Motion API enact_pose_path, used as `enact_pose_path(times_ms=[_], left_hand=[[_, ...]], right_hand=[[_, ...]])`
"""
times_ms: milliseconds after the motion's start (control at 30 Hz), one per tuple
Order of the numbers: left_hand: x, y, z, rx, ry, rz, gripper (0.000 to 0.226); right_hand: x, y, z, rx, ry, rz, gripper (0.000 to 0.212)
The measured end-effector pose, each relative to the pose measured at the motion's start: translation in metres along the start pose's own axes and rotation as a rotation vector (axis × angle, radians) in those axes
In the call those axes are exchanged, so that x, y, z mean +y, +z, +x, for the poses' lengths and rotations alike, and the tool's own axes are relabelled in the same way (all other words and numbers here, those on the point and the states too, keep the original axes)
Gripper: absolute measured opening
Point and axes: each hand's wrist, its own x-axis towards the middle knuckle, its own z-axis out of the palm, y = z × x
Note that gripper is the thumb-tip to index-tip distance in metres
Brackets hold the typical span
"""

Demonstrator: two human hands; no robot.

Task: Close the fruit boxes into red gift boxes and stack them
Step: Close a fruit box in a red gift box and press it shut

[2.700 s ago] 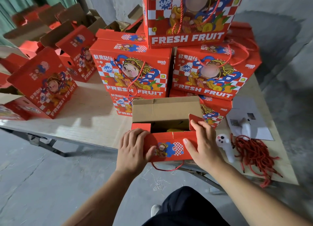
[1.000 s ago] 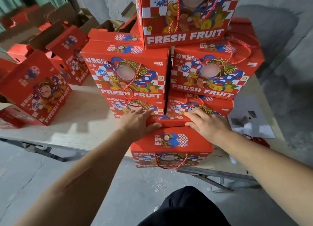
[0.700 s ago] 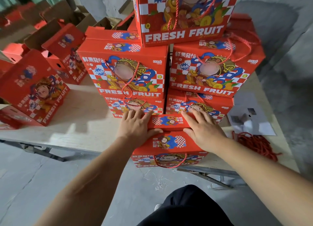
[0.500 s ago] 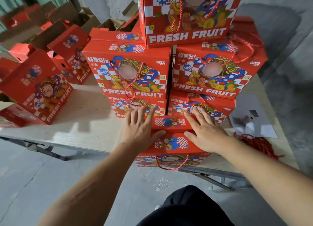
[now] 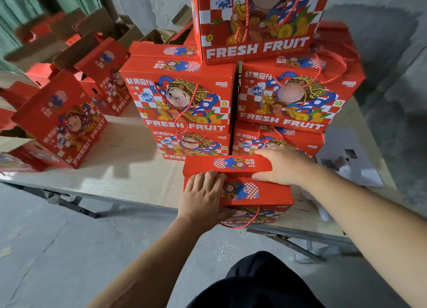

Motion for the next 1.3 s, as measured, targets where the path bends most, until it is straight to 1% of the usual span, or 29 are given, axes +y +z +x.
enact_pose_path(times_ms=[133,233,300,367,433,500,533,567,600,633,700,733,767,800,833,867,900,933,967,1033,1100,1167,1200,1267,1300], left_hand=[[0.003,0.0,-0.001,-0.004,-0.023,-0.016,0.101],[0.004,0.002,-0.002,-0.01,-0.066,-0.029,0.104],[0.006,0.004,0.0,-0.017,-0.094,-0.028,0.101],[0.008,0.004,0.002,-0.024,-0.115,-0.023,0.1],[0.006,0.005,0.001,0.018,-0.102,-0.032,0.097],[0.004,0.008,-0.006,0.102,-0.051,-0.113,0.087],[0.003,0.008,-0.009,0.146,-0.043,-0.172,0.081],[0.002,0.009,-0.011,0.184,-0.066,-0.227,0.073],[0.002,0.008,-0.012,0.215,-0.116,-0.27,0.066],[0.002,0.008,-0.013,0.239,-0.181,-0.304,0.06],[0.004,0.005,-0.011,0.27,-0.263,-0.331,0.05],[0.004,0.004,-0.01,0.271,-0.244,-0.316,0.045],[0.004,0.005,-0.008,0.248,-0.198,-0.289,0.043],[0.004,0.005,-0.005,0.185,-0.158,-0.263,0.048],[0.004,0.005,0.0,0.084,-0.144,-0.24,0.061],[0.004,0.004,0.005,-0.024,-0.145,-0.22,0.08],[0.003,0.004,0.009,-0.106,-0.147,-0.203,0.098],[0.001,0.004,0.013,-0.146,-0.143,-0.187,0.108],[-0.001,0.006,0.014,-0.146,-0.137,-0.175,0.112],[-0.003,0.008,0.011,-0.084,-0.134,-0.171,0.109],[-0.003,0.009,0.011,-0.037,-0.143,-0.158,0.103],[-0.002,0.01,0.012,-0.034,-0.152,-0.142,0.099],[-0.002,0.01,0.013,-0.042,-0.15,-0.144,0.099],[-0.004,0.009,0.013,-0.046,-0.136,-0.146,0.099],[-0.005,0.009,0.013,-0.028,-0.129,-0.145,0.098]], right_hand=[[0.002,-0.004,0.002,0.014,-0.027,-0.111,0.084],[0.006,0.004,0.0,0.015,-0.015,-0.061,0.085],[0.007,0.018,-0.005,-0.008,-0.022,-0.004,0.092],[0.008,0.033,-0.01,0.015,-0.032,0.089,0.096],[0.01,0.035,-0.006,-0.006,-0.019,0.142,0.101],[0.01,0.025,-0.003,-0.113,0.024,0.178,0.111],[0.01,0.019,-0.002,-0.126,0.048,0.199,0.118],[0.009,0.015,-0.003,-0.076,0.072,0.227,0.121],[0.007,0.014,-0.005,0.068,0.094,0.249,0.117],[0.002,0.014,-0.01,0.296,0.116,0.269,0.107],[-0.014,0.024,-0.024,0.838,0.134,0.358,0.072],[-0.024,0.033,-0.031,1.028,0.118,0.4,0.055],[-0.033,0.043,-0.039,1.095,0.072,0.404,0.043],[-0.039,0.055,-0.046,1.031,0.003,0.362,0.038],[-0.044,0.067,-0.051,0.88,-0.048,0.278,0.041],[-0.047,0.078,-0.055,0.708,-0.066,0.168,0.052],[-0.047,0.086,-0.056,0.576,-0.058,0.072,0.064],[-0.045,0.09,-0.056,0.492,-0.039,0.021,0.072],[-0.045,0.09,-0.055,0.44,-0.023,0.016,0.077],[-0.045,0.09,-0.051,0.424,-0.009,0.01,0.077],[-0.045,0.089,-0.051,0.479,-0.011,-0.025,0.069],[-0.047,0.087,-0.053,0.507,0.001,-0.032,0.063],[-0.049,0.086,-0.054,0.501,0.011,-0.026,0.063],[-0.053,0.078,-0.051,0.467,0.031,0.07,0.068],[-0.053,0.071,-0.048,0.467,0.058,0.206,0.07]])
